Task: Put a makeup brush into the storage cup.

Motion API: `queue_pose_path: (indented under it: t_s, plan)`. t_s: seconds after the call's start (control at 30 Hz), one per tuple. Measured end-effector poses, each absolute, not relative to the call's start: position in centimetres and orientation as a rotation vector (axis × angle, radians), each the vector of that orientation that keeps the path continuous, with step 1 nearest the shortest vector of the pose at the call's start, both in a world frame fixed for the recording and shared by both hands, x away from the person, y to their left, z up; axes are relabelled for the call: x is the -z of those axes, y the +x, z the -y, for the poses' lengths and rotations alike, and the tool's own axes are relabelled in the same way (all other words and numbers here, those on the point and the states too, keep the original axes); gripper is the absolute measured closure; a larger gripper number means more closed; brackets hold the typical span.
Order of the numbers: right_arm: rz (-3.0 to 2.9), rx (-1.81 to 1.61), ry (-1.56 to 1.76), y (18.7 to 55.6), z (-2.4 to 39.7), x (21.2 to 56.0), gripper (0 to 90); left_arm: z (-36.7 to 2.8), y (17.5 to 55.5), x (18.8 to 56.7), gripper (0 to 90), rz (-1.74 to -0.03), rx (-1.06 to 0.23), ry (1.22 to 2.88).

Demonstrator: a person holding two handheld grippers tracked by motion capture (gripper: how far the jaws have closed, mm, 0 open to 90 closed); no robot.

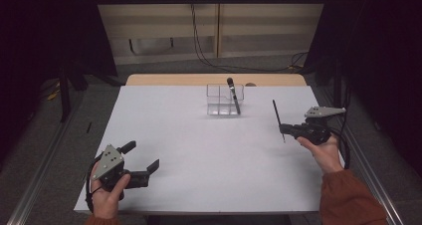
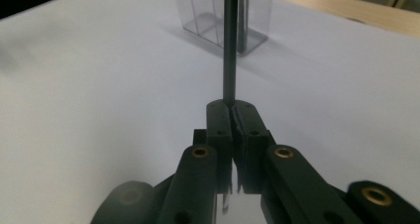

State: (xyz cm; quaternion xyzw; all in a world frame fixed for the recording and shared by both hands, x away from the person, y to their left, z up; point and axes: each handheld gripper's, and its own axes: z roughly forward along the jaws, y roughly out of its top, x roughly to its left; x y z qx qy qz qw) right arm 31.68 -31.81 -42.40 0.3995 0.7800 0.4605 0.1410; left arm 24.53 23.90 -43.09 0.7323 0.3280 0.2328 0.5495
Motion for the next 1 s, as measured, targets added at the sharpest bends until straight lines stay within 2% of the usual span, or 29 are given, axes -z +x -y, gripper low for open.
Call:
queue_pose_path:
  t_s: [1.0]
  plan:
    - [-2.302, -1.554, 0.934, 30.1, 27.5, 42.0, 87.3, -23.7, 24.4, 43.0, 2.0, -0.763, -0.548, 1.744]
